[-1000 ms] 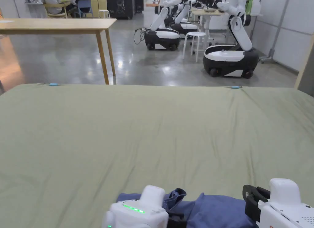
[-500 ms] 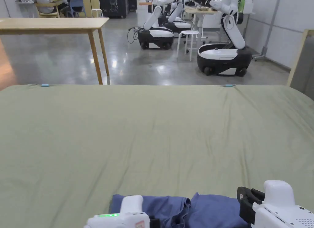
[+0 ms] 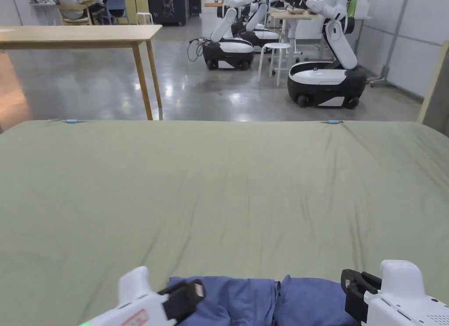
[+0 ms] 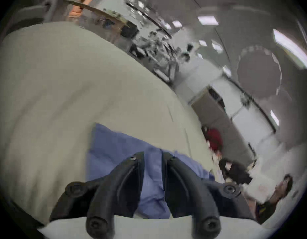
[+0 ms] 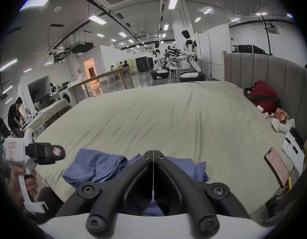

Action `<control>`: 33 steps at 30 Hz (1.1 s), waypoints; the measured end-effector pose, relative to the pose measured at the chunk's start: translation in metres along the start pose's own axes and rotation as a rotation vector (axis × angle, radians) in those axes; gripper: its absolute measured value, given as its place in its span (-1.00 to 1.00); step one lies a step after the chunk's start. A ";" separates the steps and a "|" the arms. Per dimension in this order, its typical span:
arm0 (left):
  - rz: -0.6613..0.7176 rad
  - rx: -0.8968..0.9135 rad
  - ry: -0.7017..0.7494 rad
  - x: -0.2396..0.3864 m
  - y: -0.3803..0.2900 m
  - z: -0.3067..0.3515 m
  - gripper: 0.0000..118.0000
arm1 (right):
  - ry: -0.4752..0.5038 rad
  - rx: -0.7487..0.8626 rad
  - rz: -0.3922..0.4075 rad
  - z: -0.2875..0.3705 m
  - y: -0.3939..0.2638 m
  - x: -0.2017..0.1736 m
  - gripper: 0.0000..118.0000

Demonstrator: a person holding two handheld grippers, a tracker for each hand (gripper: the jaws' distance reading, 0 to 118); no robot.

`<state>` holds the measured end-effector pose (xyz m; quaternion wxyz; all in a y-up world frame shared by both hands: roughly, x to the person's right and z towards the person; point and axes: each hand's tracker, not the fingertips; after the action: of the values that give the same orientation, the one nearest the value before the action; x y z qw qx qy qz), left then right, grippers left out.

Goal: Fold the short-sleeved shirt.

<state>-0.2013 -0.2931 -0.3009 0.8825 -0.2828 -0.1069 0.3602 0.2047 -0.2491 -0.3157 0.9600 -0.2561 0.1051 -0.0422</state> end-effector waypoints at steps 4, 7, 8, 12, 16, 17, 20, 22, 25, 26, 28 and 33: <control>0.190 -0.149 -0.021 -0.057 0.010 0.013 1.00 | 0.031 -0.007 -0.007 -0.005 0.000 -0.008 -0.97; 0.321 -0.211 -0.114 -0.070 0.000 0.001 1.00 | 0.043 -0.009 0.007 -0.007 -0.001 -0.016 -0.97; 0.420 -0.256 -0.195 -0.078 -0.008 -0.010 1.00 | 0.046 -0.008 0.008 -0.007 -0.001 -0.017 -0.97; 0.577 -0.189 -0.420 -0.083 -0.044 -0.045 1.00 | 0.042 -0.007 0.005 -0.006 0.001 -0.014 -0.97; 0.489 -0.139 -0.266 -0.067 -0.045 -0.065 -0.74 | 0.022 -0.001 0.002 0.001 0.004 -0.005 -0.97; 0.518 -0.159 -0.140 -0.069 -0.049 -0.073 -0.88 | 0.017 0.004 0.000 0.003 0.004 -0.003 -0.97; 0.576 -0.107 -0.173 -0.082 -0.060 -0.067 -0.88 | 0.008 0.010 -0.006 0.007 0.005 0.001 -0.97; 0.456 -0.098 -0.059 -0.066 -0.048 -0.056 -0.88 | 0.001 0.009 -0.011 0.008 0.004 0.004 -0.97; 0.255 0.009 0.034 -0.059 -0.018 -0.022 -0.88 | -0.002 0.003 -0.019 0.007 0.003 0.008 -0.97; 0.179 0.047 0.078 -0.061 -0.001 -0.008 -0.88 | -0.001 0.004 -0.020 0.007 0.002 0.008 -0.97; 0.031 0.084 0.164 -0.048 0.024 0.017 -0.88 | 0.002 0.004 -0.022 0.005 0.002 0.008 -0.97; -0.614 0.109 0.299 0.063 0.020 0.015 -0.88 | 0.018 -0.003 -0.015 0.001 0.001 0.005 -0.97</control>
<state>-0.1733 -0.2315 -0.3007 0.9695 -0.2394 -0.0372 0.0377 0.2101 -0.2484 -0.3164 0.9582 -0.2581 0.1120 -0.0514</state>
